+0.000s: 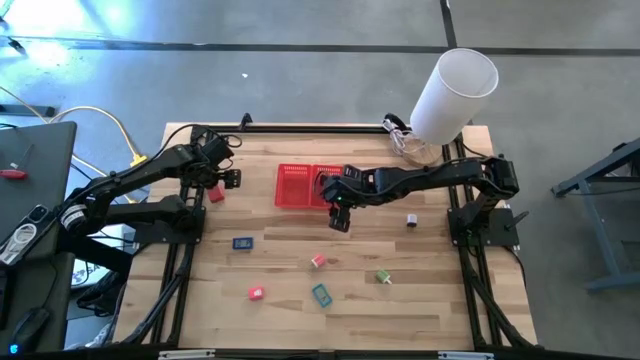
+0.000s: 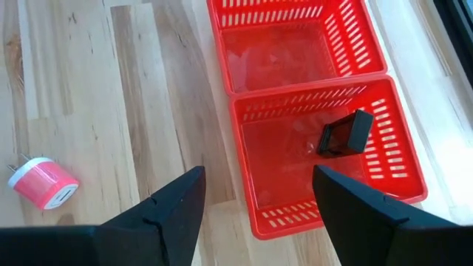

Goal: Pick & Place Office items
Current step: Put the red charger adapter into the left red bin

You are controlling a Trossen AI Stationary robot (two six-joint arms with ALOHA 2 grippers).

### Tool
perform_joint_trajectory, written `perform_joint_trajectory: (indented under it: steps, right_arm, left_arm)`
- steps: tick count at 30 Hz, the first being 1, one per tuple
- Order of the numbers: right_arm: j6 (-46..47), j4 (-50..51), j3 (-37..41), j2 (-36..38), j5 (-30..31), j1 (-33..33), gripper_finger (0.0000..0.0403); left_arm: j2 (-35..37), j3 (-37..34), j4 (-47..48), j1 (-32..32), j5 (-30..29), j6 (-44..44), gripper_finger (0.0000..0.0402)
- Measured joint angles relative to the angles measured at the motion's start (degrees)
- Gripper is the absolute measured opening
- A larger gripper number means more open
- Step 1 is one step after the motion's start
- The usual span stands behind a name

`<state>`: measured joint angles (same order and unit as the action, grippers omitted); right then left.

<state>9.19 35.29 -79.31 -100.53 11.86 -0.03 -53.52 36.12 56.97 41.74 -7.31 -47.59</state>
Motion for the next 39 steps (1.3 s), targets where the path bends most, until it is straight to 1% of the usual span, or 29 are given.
perform_joint_trajectory:
  steps: [3, 4, 8, 10, 11, 16, 18, 21, 23, 27, 32, 35, 39]
  right_arm:
    - [0.0, 0.0, 0.0, 0.0, -0.1, 0.3, 0.0238]
    - [-0.1, 0.0, 0.0, 0.0, -0.1, 0.5, 0.0238]
    - [-0.4, 0.0, 0.0, 0.0, -0.3, 1.0, 0.0238]
    - [-0.5, 0.0, 0.0, 0.0, -0.2, 1.3, 0.0238]
    - [-0.7, 0.0, 0.0, 0.0, -0.2, 1.3, 0.0238]
    - [-1.5, 0.0, 0.0, 0.0, -0.2, 1.6, 0.0238]
    - [-1.5, 0.0, 0.0, 0.0, -0.2, 1.7, 0.0238]
    - [-1.5, 0.0, 0.0, 0.0, -0.2, 1.9, 0.0238]
    - [-1.5, -0.3, 0.0, 0.0, -0.2, 1.9, 0.0238]
    - [-1.5, -0.5, 0.0, 0.0, -0.3, 2.0, 0.0238]
    - [-1.5, -1.7, 0.0, 0.0, -0.2, 2.0, 0.0238]
    - [-1.5, -1.7, 0.0, 0.0, -0.3, 2.0, 0.0238]
    - [-1.5, -1.7, 0.0, 0.0, -0.4, 2.0, 0.0238]
  left_arm:
    - [0.0, 0.0, -0.1, 0.0, 0.0, -0.7, 0.031]
    - [0.0, 0.0, -0.4, 0.0, 0.2, -2.3, 0.031]
    - [0.0, 0.0, 0.0, 0.0, 5.0, -14.7, 0.031]
    - [0.0, 0.0, 1.0, 0.0, 7.1, -19.5, 0.031]
    - [0.0, 0.0, 0.9, 0.0, 7.2, -20.8, 0.031]
    - [0.0, 0.0, 1.6, 0.0, 6.9, -18.7, 0.031]
    - [-0.1, 0.0, 1.9, -0.2, 5.9, -18.1, 0.031]
    - [-0.4, 0.0, 2.5, -0.2, 4.6, -20.2, 0.031]
    - [-0.4, -0.3, 3.0, -0.2, 2.8, -23.2, 0.031]
    - [-0.4, -2.0, 2.1, -0.1, 2.4, -28.1, 0.031]
    - [-1.7, -2.5, 1.7, 1.3, 2.4, -28.2, 0.031]
    - [-3.0, -2.6, 1.8, 2.7, 2.7, -26.6, 0.031]
    - [-5.3, -2.6, 1.9, 5.0, 2.7, -26.8, 0.031]
